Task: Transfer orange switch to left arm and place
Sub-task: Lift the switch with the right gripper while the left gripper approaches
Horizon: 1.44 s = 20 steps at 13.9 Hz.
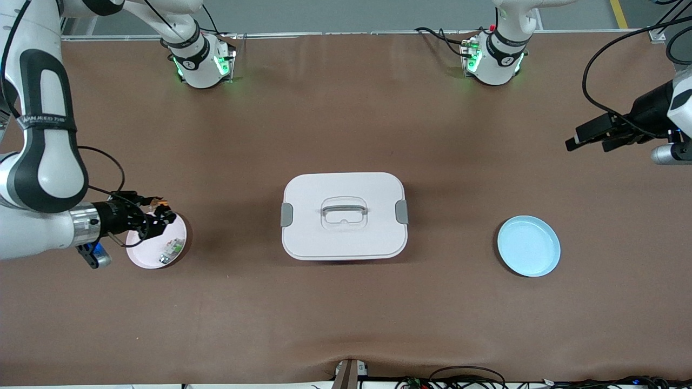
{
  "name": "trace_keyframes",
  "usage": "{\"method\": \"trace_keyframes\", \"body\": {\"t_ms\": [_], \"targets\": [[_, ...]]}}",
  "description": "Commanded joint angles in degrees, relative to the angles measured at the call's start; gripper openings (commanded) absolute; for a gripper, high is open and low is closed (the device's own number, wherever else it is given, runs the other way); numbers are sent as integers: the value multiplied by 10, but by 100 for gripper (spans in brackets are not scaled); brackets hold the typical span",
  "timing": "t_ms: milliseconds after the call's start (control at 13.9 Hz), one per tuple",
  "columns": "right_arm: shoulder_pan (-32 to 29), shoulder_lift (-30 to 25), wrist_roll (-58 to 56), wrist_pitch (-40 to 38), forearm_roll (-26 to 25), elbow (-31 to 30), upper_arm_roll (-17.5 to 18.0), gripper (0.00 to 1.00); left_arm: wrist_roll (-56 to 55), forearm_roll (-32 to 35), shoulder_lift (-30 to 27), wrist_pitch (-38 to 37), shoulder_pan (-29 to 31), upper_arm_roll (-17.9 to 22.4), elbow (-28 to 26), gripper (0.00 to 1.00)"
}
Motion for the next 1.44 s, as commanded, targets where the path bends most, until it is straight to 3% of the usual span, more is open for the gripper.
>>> {"method": "trace_keyframes", "body": {"t_ms": [0, 287, 502, 790, 1364], "targets": [[-5, -8, 112, -9, 48, 12, 36, 0, 2, -97, 0, -47, 32, -1, 9, 100], [1, -9, 204, -8, 140, 13, 47, 0, -2, -182, 19, -59, 29, -6, 4, 100], [9, -9, 269, -2, 146, 23, 64, 0, -2, -220, 26, -42, 10, -7, 2, 100], [21, -9, 345, 1, 151, 49, 89, 0, -25, -221, 33, 41, -48, -7, -25, 100], [83, -6, 434, 70, 151, 64, 88, 0, -160, -232, 65, 223, -173, -11, -39, 100]]}}
